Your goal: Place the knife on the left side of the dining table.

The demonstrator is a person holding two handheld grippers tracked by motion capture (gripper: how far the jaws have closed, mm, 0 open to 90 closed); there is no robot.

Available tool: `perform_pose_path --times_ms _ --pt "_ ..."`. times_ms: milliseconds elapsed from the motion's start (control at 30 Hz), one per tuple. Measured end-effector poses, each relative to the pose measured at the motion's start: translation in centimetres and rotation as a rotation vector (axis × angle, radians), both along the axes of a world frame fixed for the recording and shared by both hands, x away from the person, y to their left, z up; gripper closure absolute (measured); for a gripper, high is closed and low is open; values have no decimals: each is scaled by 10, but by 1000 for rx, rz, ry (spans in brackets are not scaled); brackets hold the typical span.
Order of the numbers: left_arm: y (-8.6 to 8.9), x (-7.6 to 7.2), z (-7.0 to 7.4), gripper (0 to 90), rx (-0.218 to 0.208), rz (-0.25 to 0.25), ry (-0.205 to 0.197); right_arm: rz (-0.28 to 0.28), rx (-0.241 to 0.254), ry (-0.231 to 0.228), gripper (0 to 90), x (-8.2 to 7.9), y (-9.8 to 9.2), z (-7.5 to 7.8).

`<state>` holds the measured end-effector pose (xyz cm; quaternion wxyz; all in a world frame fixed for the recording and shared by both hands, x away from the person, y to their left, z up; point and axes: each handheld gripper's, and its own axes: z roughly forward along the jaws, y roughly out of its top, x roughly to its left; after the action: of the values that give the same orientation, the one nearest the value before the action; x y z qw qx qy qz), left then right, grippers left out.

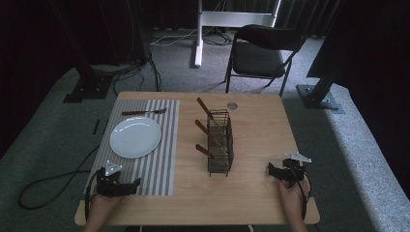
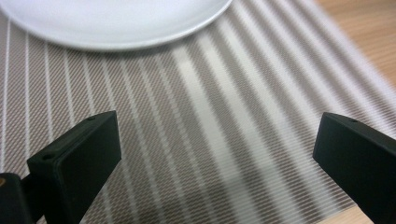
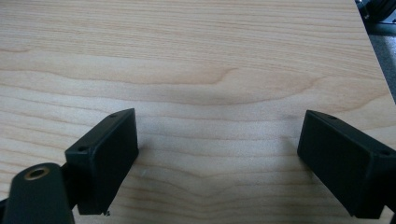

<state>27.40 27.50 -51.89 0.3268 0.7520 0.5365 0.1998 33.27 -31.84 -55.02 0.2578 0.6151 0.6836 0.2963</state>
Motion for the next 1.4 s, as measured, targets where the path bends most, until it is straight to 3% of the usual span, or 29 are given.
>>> perform_pose_path --times_ms 133,567,633,700,933,1400 --pt "-9 2 6 12 -30 -27 -9 0 0 0 116 0 0 0" --pt "-46 4 33 29 -51 -147 -58 0 0 0 116 0 0 0" --pt "-46 4 33 29 -51 -147 -58 0 0 0 116 0 0 0" --pt "-58 5 39 29 -62 -184 -66 0 0 0 116 0 0 0" --pt "-73 9 46 29 -72 -220 -72 0 0 0 116 0 0 0" --pt "-108 9 73 29 -98 -326 -115 2 -2 -2 116 0 0 0"
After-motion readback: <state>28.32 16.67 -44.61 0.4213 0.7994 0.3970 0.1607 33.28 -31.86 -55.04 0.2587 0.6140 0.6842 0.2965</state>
